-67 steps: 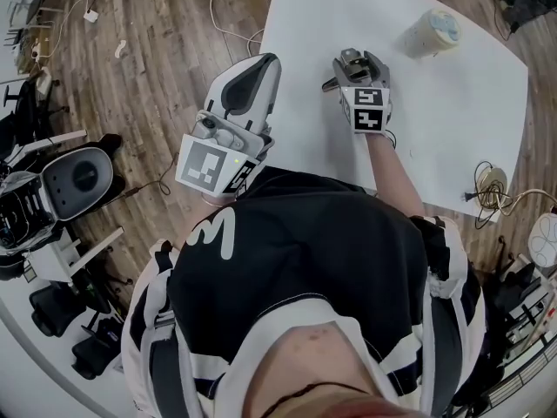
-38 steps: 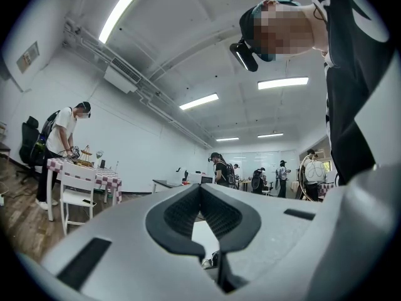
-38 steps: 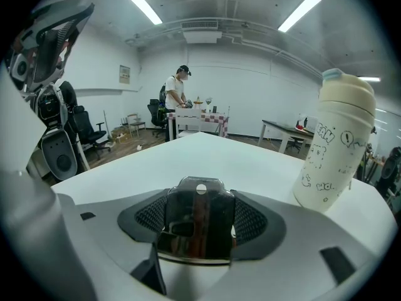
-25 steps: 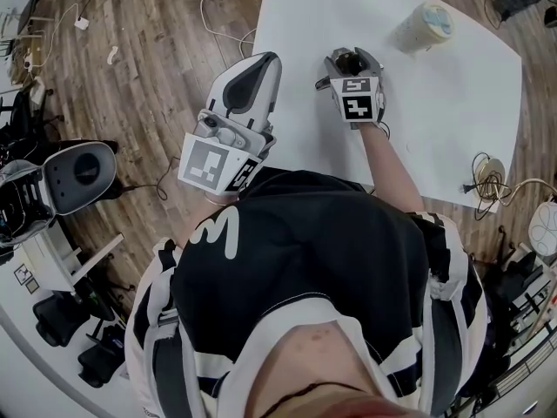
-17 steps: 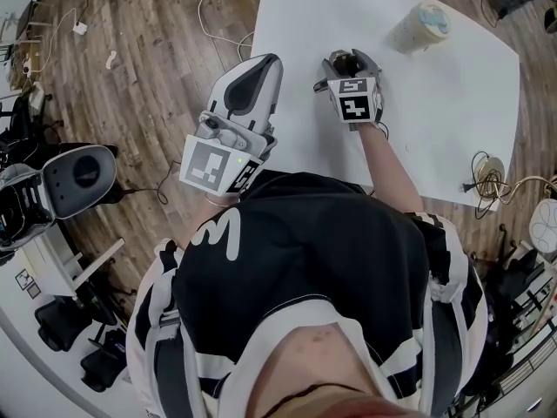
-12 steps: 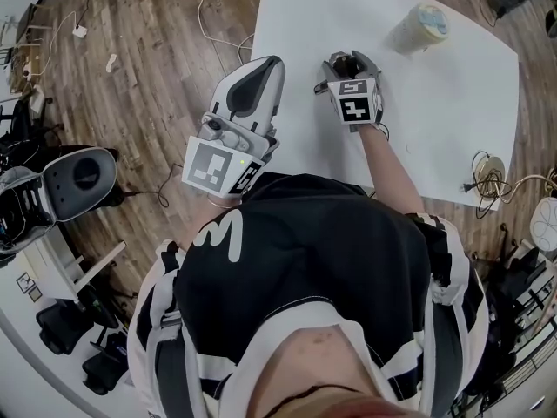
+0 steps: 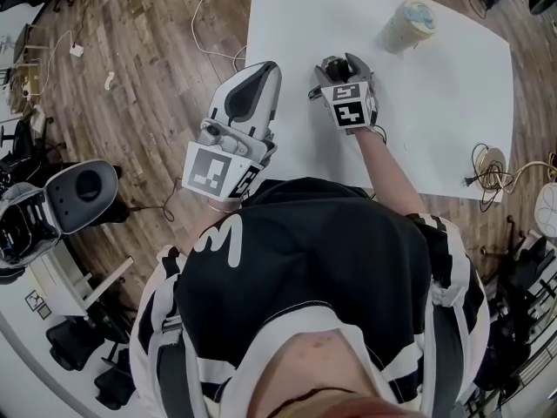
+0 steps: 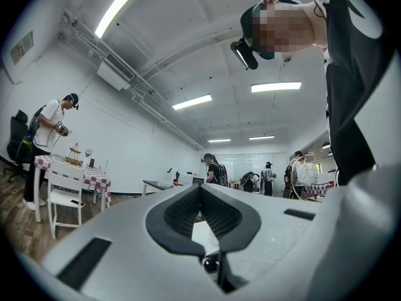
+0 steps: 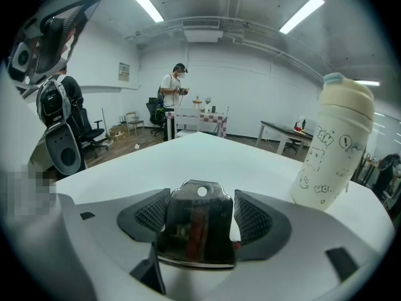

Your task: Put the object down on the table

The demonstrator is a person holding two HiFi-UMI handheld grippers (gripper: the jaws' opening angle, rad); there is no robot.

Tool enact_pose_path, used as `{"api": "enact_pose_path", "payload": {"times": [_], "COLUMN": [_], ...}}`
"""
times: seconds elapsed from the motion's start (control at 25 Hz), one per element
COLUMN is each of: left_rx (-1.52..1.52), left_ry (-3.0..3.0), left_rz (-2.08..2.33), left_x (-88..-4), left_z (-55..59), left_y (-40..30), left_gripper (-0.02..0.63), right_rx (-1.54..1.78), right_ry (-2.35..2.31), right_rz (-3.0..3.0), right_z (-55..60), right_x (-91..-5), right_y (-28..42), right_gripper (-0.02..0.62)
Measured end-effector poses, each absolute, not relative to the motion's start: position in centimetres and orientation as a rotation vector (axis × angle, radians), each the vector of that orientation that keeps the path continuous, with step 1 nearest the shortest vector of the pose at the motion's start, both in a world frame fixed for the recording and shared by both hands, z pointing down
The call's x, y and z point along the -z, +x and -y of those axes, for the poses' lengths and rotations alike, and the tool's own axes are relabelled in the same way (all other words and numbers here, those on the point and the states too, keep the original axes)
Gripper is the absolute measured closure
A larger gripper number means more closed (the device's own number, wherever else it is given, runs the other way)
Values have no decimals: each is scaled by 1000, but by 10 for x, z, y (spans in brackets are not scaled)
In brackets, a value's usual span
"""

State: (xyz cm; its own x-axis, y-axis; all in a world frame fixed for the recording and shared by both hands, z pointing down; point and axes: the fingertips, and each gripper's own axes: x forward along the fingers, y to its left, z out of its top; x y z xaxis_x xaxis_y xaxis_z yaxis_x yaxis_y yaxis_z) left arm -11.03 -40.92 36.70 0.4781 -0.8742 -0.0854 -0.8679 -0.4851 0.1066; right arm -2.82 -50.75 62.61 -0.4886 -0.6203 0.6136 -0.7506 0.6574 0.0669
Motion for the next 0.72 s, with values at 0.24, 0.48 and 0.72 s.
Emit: {"api": "enact_pose_path", "payload": {"times": [0.24, 0.48, 0.72], "left_rx": [198, 211, 213], "left_ry": [2664, 2683, 2715], "left_rz": [1545, 1505, 1459], "left_x": [-371, -372, -369], "left_z": [413, 420, 423], "left_y": [-108, -103, -91], "left_gripper": [601, 601, 601], "right_rx": [-217, -245, -228], "right_ry": [1139, 1191, 1263], "right_rz": [2335, 2435, 2546], "right_z": [508, 511, 500], "right_x": [-603, -558, -490], "right_y": [-20, -20, -13], "right_gripper": [285, 285, 287]}}
